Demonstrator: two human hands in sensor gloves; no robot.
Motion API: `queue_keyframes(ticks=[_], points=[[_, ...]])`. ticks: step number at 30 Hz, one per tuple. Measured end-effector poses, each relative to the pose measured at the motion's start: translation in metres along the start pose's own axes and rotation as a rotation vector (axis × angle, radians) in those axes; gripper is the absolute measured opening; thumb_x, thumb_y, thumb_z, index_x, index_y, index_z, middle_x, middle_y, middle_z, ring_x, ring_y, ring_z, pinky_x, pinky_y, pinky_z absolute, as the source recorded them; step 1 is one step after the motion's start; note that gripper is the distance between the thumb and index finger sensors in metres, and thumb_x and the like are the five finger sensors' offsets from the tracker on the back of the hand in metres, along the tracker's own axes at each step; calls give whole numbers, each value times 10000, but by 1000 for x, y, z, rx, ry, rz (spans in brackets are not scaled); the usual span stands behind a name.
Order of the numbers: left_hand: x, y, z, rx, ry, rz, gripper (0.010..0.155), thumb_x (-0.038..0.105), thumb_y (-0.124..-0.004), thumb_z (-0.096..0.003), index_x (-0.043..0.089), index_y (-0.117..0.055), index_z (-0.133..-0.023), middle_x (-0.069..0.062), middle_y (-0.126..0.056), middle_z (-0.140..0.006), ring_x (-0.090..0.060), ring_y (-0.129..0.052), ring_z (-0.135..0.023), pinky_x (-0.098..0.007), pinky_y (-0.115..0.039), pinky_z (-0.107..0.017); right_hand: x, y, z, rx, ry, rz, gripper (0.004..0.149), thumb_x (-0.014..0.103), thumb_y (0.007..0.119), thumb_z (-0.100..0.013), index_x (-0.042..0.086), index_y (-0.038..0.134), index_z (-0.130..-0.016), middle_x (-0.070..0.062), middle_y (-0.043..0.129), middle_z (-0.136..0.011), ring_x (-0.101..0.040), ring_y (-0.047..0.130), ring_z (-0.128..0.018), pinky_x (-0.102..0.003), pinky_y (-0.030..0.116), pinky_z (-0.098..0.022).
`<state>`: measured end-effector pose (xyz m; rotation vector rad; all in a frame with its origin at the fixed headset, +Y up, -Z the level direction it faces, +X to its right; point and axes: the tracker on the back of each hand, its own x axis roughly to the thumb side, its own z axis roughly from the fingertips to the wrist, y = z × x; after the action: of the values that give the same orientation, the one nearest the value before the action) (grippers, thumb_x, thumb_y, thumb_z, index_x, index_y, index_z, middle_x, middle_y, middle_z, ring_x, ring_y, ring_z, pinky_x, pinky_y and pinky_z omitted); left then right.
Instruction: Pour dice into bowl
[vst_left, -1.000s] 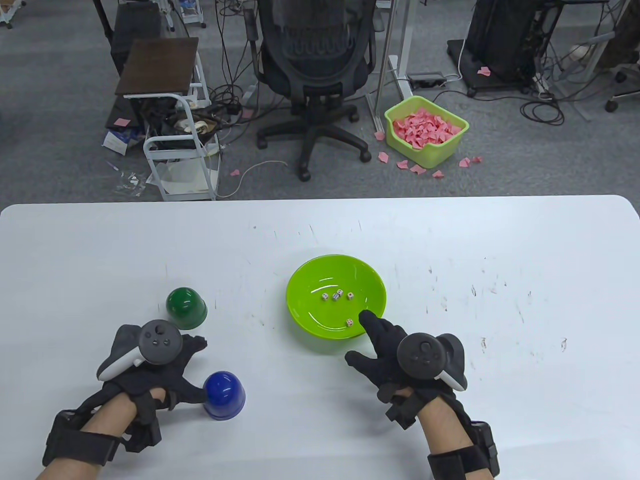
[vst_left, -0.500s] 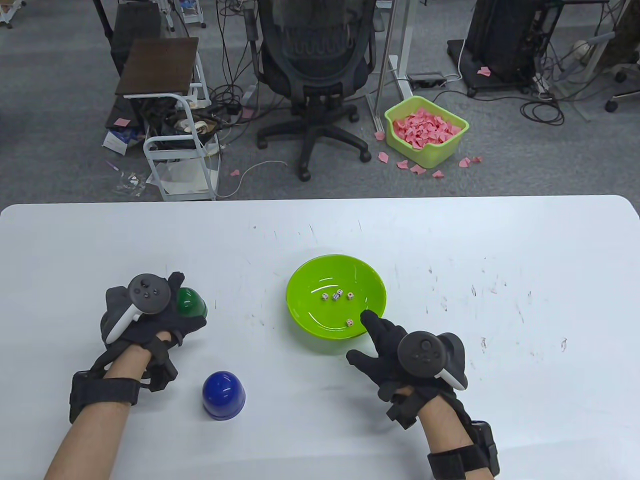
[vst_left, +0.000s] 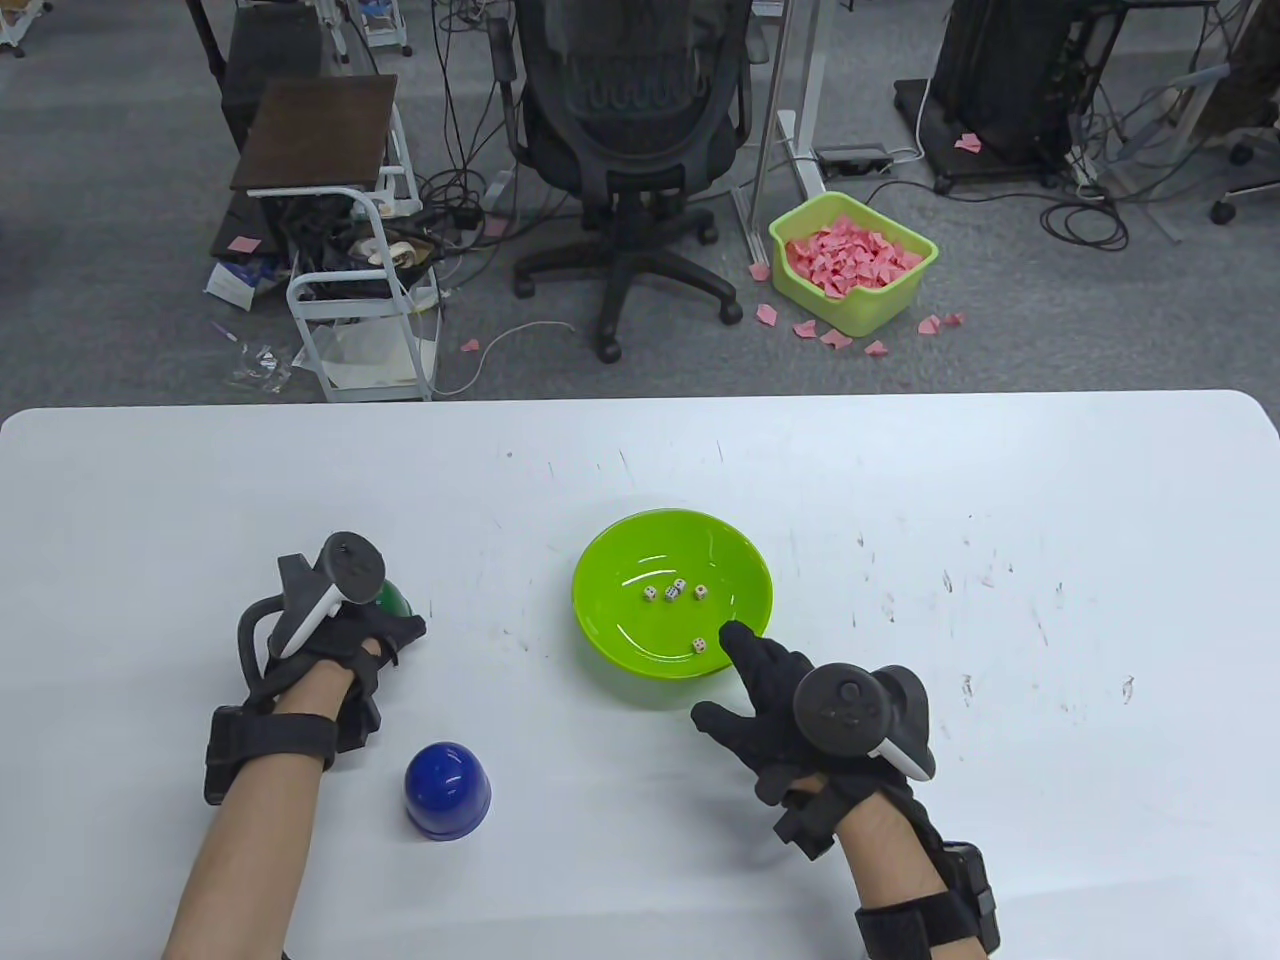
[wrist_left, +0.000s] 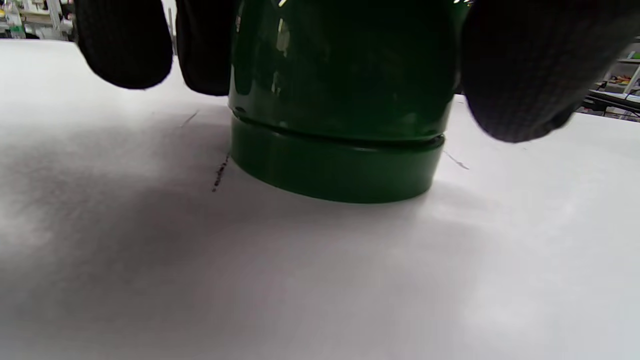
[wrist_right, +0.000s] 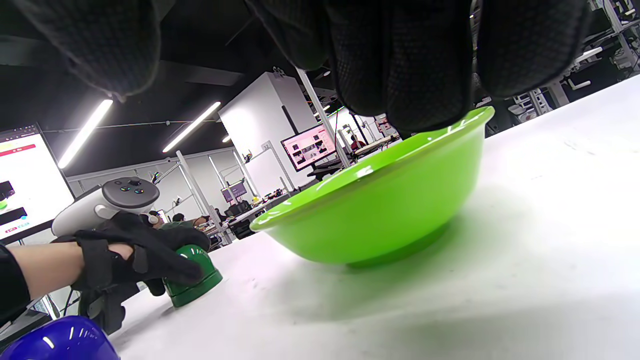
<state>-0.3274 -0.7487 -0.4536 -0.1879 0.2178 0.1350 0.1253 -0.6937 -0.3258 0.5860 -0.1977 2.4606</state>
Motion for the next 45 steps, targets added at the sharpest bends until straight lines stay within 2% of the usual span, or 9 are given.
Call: queue_keyframes(ticks=[8,15,26,33,40,45], points=[[4,-4,-4,43,17,-22,1052,607,-1059,-237,309,-436,-1030,-194,-634,-1062,-432,-923,-883,-556,-880,-631,-5,1,0,6,26,-12,854,574,771,-474,-12,549,-1054,-337,768,-973,-556,852,-709,-716,704,-543],[5,-4,-3,61,22,-26,1059,605,-1076,-227,306,-447,-1025,-187,-676,-1033,-403,-955,-842,-510,-911,-610,-4,3,1,12,23,-16,853,573,772,-474,-13,550,-1053,-338,769,-972,-557,855,-706,-716,706,-540],[2,-1,3,95,-20,-13,1061,617,-1072,-234,286,-456,-1031,-175,-691,-1023,-407,-965,-827,-508,-905,-605,-6,2,2,-26,20,-40,852,571,777,-471,-11,552,-1051,-333,764,-977,-554,860,-703,-714,710,-539],[10,39,25,151,-153,62,1050,617,-1056,-256,283,-445,-1041,-178,-674,-1037,-409,-944,-848,-504,-895,-610,-5,2,3,-85,-2,-46,853,565,785,-470,-3,538,-1056,-331,738,-996,-552,844,-722,-718,695,-551],[34,83,65,185,-325,165,1046,611,-1054,-258,277,-451,-1044,-183,-673,-1040,-416,-943,-848,-509,-892,-608,5,4,5,-127,-41,-39,867,563,805,-464,6,518,-1063,-319,713,-1018,-553,820,-751,-738,665,-565],[57,96,94,174,-439,239,1045,612,-1052,-259,275,-453,-1045,-182,-676,-1038,-413,-946,-845,-509,-895,-604,16,7,6,-144,-74,-12,911,576,837,-441,12,497,-1070,-305,692,-1038,-559,790,-782,-775,603,-582]])
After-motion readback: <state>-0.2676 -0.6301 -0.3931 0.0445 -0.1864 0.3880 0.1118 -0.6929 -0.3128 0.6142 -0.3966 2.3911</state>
